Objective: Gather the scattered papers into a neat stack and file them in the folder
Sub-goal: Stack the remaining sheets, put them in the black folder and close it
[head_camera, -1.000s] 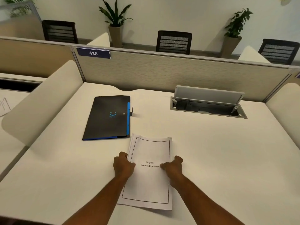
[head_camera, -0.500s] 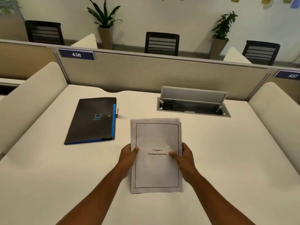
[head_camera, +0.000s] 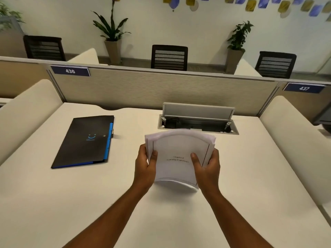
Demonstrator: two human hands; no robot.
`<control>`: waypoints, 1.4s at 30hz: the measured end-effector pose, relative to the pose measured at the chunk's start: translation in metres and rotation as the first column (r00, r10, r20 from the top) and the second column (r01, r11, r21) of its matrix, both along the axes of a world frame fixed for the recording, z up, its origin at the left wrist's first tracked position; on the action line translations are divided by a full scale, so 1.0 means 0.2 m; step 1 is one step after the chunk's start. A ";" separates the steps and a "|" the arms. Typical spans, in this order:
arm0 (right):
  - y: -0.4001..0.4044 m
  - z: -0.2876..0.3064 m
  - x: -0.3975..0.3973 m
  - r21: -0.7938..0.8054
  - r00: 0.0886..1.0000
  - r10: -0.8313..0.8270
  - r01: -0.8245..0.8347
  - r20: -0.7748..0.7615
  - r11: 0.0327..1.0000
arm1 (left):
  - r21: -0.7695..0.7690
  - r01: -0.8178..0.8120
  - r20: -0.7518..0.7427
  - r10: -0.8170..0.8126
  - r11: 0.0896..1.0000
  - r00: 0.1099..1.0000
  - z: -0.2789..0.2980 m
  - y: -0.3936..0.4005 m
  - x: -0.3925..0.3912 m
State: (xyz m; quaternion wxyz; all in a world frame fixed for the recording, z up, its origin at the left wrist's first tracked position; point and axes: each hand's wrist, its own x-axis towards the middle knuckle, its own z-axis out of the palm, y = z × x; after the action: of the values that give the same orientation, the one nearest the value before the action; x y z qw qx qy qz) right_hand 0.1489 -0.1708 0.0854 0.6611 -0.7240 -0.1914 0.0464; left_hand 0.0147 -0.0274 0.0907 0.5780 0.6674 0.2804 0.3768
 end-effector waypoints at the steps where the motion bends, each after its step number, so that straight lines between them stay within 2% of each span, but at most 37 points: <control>1: -0.02 -0.01 0.02 -0.008 1.000 0.001 -0.001 -0.011 1.000 | 0.003 -0.001 -0.007 0.001 1.000 1.000 -0.01 -0.01 0.02; 6: -0.06 -0.05 0.06 -0.014 0.994 0.040 -0.041 -0.105 0.999 | 0.041 -0.004 -0.068 0.007 0.999 0.998 -0.03 -0.07 0.07; 11: -0.10 -0.06 0.06 0.060 0.996 0.022 -0.017 -0.082 0.998 | 0.015 -0.012 -0.001 0.012 1.000 1.000 -0.05 -0.11 0.08; 16: -0.11 -0.11 0.06 -0.029 0.985 0.066 -0.072 -0.158 0.997 | -0.027 -0.022 -0.101 0.019 0.999 0.995 -0.14 -0.17 0.08; 21: -0.12 -0.11 0.08 -0.035 0.985 0.048 -0.054 -0.164 0.998 | -0.005 -0.016 -0.071 0.016 1.000 0.997 -0.14 -0.18 0.08; 25: -0.14 -0.16 0.08 -0.096 0.967 0.101 -0.127 -0.235 0.987 | 0.014 -0.001 -0.208 0.003 1.000 0.978 -0.20 -0.18 0.07; 29: -0.13 -0.15 0.11 -0.078 0.959 0.026 -0.050 -0.284 0.996 | -0.012 0.012 -0.285 -0.015 1.000 0.958 -0.20 -0.15 0.09; 31: -0.13 -0.14 0.11 -0.009 0.933 -0.011 0.008 -0.359 1.000 | -0.042 -0.035 -0.303 0.021 0.998 0.953 -0.21 -0.14 0.08; 33: -0.13 -0.13 0.12 0.070 0.891 -0.040 0.079 -0.452 0.994 | -0.092 -0.172 -0.361 0.128 0.981 0.924 -0.22 -0.13 0.06; 36: -0.13 -0.12 0.11 0.164 0.805 -0.033 0.160 -0.593 0.973 | -0.285 -0.332 -0.430 0.190 0.899 0.883 -0.24 -0.13 0.02; 37: -0.13 -0.12 0.10 0.190 0.778 -0.013 0.170 -0.628 0.967 | -0.389 -0.337 -0.410 0.166 0.857 0.897 -0.24 -0.13 0.02; 39: -0.12 -0.12 0.07 0.263 0.725 0.052 0.182 -0.686 0.947 | -0.584 -0.231 -0.223 0.119 0.778 0.967 -0.26 -0.13 0.02; 40: -0.11 -0.12 0.05 0.304 0.699 0.093 0.185 -0.709 0.934 | -0.633 -0.143 -0.107 0.098 0.761 0.989 -0.26 -0.13 0.02; 42: -0.10 -0.12 0.01 0.378 0.656 0.177 0.176 -0.733 0.909 | -0.628 -0.017 0.052 0.064 0.778 0.997 -0.23 -0.13 0.02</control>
State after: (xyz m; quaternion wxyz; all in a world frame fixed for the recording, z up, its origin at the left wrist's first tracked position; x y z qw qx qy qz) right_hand 0.1512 -0.1915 0.0609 0.8187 -0.4802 0.0945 0.3004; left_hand 0.0184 -0.0530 0.0453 0.7681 0.4175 0.3833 0.2979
